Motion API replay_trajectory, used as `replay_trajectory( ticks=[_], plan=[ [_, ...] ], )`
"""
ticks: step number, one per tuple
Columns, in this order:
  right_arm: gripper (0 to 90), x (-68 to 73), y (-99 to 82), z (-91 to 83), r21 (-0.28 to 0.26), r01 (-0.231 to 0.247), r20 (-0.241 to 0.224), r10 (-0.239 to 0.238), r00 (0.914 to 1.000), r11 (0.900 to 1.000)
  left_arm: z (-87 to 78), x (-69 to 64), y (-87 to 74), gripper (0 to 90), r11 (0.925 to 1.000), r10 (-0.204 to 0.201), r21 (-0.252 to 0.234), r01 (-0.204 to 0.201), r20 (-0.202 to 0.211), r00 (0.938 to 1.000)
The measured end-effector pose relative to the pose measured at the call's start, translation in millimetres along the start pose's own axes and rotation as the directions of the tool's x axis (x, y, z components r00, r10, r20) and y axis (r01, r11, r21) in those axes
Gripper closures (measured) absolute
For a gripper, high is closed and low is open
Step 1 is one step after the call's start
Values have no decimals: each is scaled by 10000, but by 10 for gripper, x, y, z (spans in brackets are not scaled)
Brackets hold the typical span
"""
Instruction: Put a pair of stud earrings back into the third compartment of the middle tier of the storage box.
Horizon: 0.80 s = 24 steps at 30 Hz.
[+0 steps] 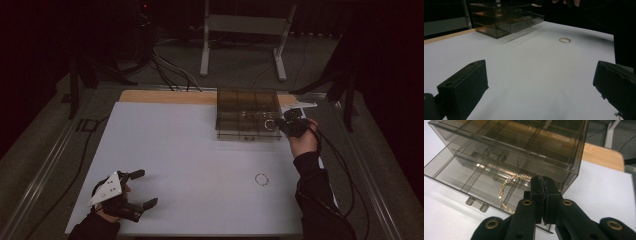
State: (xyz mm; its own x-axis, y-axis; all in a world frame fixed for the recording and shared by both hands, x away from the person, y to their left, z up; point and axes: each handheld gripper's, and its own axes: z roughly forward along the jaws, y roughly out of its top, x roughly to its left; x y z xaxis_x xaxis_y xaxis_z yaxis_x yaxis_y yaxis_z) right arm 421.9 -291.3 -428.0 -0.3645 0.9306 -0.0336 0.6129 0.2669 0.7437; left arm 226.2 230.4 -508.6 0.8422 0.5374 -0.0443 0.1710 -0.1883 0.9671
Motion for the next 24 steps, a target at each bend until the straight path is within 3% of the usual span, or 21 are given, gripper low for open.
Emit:
replay_trajectory(
  ticks=[6, 21, 22, 24],
  plan=[
    [888, -23, -44, 121, 257, -192, 265, 185, 9995, 9995, 10, -1, -5, 6, 10000, 31, 79, -31, 5, 10000],
    [876, -32, -106, 371, 686, -607, 227, 593, 9980, 9958, 5, 5, -7, 6, 10000, -23, 4, 23, 16, 10000],
    [734, -35, -104, 373, 501, -784, 108, 780, 9969, 9957, 6, 8, -10, 6, 10000, -54, 10, 54, 17, 10000],
    [670, -29, -95, 356, 432, -810, 65, 808, 9967, 9958, 8, 7, -10, 6, 10000, -39, 22, 39, 25, 10000]
  ],
)
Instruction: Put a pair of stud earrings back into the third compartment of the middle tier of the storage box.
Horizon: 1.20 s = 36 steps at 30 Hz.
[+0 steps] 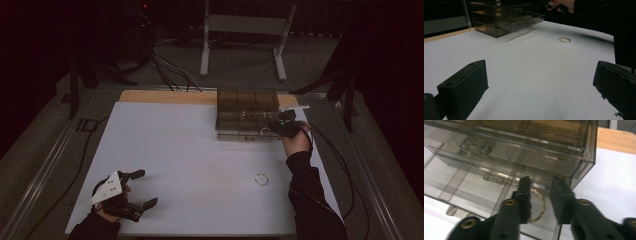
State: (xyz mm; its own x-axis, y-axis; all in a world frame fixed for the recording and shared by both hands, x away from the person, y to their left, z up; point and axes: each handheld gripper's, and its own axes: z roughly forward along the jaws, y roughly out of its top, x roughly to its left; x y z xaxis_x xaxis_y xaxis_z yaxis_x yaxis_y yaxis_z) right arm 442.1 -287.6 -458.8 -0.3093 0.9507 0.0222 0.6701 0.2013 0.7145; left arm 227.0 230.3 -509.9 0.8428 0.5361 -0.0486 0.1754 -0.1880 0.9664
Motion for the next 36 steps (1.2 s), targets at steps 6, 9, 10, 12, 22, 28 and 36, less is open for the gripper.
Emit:
replay_trajectory(
  ticks=[6, 9, 10, 12, 22, 28, 36],
  plan=[
    [461, 56, 29, -118, -464, 98, -351, -114, 9993, 9989, 2, -3, 3, 6, 10000, 37, 12, -37, 12, 10000],
    [343, 90, 35, -182, -635, 124, -537, -159, 9984, 9979, 0, -4, 3, 6, 10000, 29, -7, -29, 10, 10000],
    [311, 100, 32, -205, -669, 136, -622, -178, 9979, 9977, 0, -3, 3, 6, 10000, 30, 1, -30, 7, 10000],
    [239, 125, 18, -251, -699, 173, -865, -233, 9960, 9974, -1, -4, 4, 6, 10000, 32, -7, -32, 8, 10000],
    [129, 266, -119, -455, -943, 438, -1613, -587, 9852, 9946, -1, -1, 4, 6, 10000, 15, -22, -15, 11, 10000],
    [132, 352, -228, -588, -965, 779, -1557, -923, 9835, 9923, 0, -2, 6, 6, 10000, 10, -39, -10, 32, 10000],
    [142, 450, -457, -708, -1101, 744, -1754, -931, 9801, 9911, -6, -4, 9, 6, 9999, -12, -129, 13, 58, 10000]
  ],
)
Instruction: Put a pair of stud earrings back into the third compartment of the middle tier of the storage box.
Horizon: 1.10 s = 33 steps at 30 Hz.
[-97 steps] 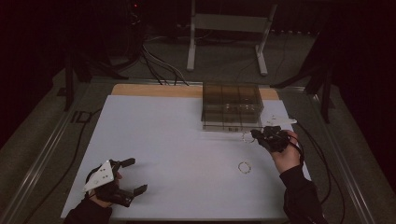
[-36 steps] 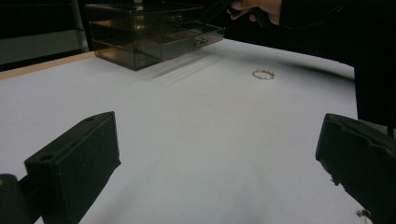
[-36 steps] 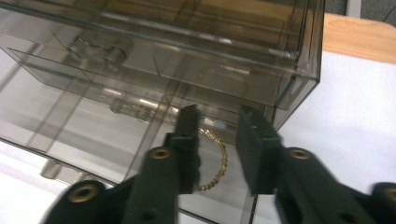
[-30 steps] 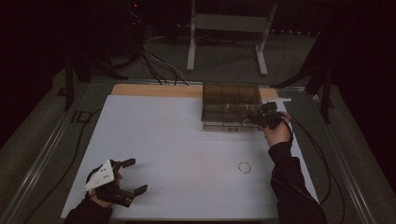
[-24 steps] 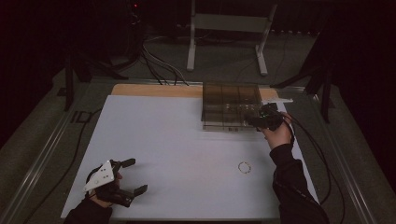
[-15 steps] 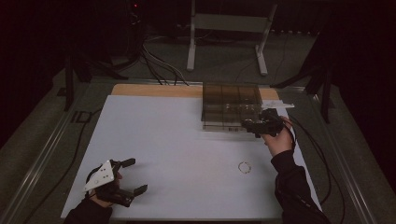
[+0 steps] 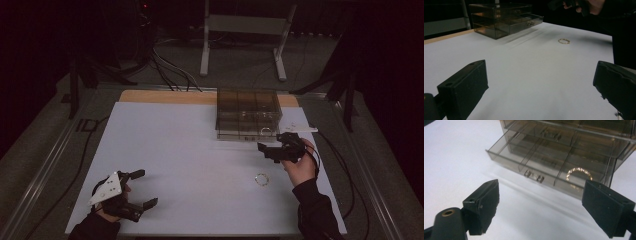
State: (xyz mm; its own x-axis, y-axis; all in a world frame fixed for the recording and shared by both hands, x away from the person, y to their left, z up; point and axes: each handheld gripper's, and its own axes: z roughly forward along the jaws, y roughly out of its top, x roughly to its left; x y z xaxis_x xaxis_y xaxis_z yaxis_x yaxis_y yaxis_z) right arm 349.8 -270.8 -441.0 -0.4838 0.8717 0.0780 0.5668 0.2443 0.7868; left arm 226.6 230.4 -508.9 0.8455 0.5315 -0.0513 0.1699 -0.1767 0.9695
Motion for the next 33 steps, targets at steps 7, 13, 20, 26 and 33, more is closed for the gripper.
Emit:
replay_trajectory(
  ticks=[7, 13, 20, 26, 33],
  plan=[
    [142, 75, -192, -128, -113, 15, -37, -16, 10000, 9999, 8, 0, -3, 6, 10000, -1, 44, 1, 17, 10000],
    [145, 117, -367, -200, -180, -88, -40, 87, 10000, 9998, 12, -1, -2, 6, 10000, -1, 74, 1, 2, 10000],
    [146, 142, -516, -224, -209, -246, 5, 247, 9997, 9995, 10, 0, 0, 6, 10000, -5, 44, 5, 9, 10000],
    [174, 196, -730, -154, 349, -438, 138, 433, 9990, 9984, 5, 0, 2, 6, 10000, -5, 39, 5, 3, 10000],
    [402, 221, -835, -178, 481, -342, 711, 308, 9970, 9983, 3, -4, 3, 6, 10000, 20, 37, -20, 8, 10000]
  ],
)
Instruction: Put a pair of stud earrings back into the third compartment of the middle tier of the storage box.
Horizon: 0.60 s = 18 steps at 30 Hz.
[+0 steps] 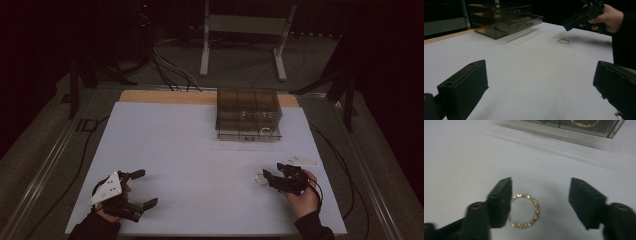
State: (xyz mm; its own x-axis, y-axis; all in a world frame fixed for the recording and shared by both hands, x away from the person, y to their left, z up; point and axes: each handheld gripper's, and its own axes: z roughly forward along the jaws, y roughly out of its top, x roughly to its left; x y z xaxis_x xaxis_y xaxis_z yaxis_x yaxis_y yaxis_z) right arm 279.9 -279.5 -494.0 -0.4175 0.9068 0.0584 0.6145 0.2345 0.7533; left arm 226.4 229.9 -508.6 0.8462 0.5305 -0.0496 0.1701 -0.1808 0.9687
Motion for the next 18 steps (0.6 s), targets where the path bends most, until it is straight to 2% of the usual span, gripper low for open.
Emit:
replay_trajectory(
  ticks=[3, 7, 9, 11, 18],
  plan=[
    [497, -3, -38, 5, 130, -150, 157, 148, 9998, 9998, 1, 0, 0, 6, 10000, 5, 5, -5, -3, 10000],
    [585, 13, -83, 43, 458, -42, 409, 23, 9992, 9989, 4, 0, -2, 6, 10000, 18, 24, -18, 9, 10000],
    [639, 23, -95, 68, 622, -103, 342, 82, 9994, 9980, 5, 0, -2, 6, 10000, 19, 17, -19, 11, 10000],
    [664, 54, -109, 104, 793, 122, 424, -156, 9990, 9968, 5, 0, -1, 6, 10000, 29, 12, -29, 18, 10000],
    [772, 81, -124, 207, 1287, 295, 438, -354, 9984, 9912, 8, -1, -5, 6, 10000, 34, 39, -34, 34, 10000]
  ],
)
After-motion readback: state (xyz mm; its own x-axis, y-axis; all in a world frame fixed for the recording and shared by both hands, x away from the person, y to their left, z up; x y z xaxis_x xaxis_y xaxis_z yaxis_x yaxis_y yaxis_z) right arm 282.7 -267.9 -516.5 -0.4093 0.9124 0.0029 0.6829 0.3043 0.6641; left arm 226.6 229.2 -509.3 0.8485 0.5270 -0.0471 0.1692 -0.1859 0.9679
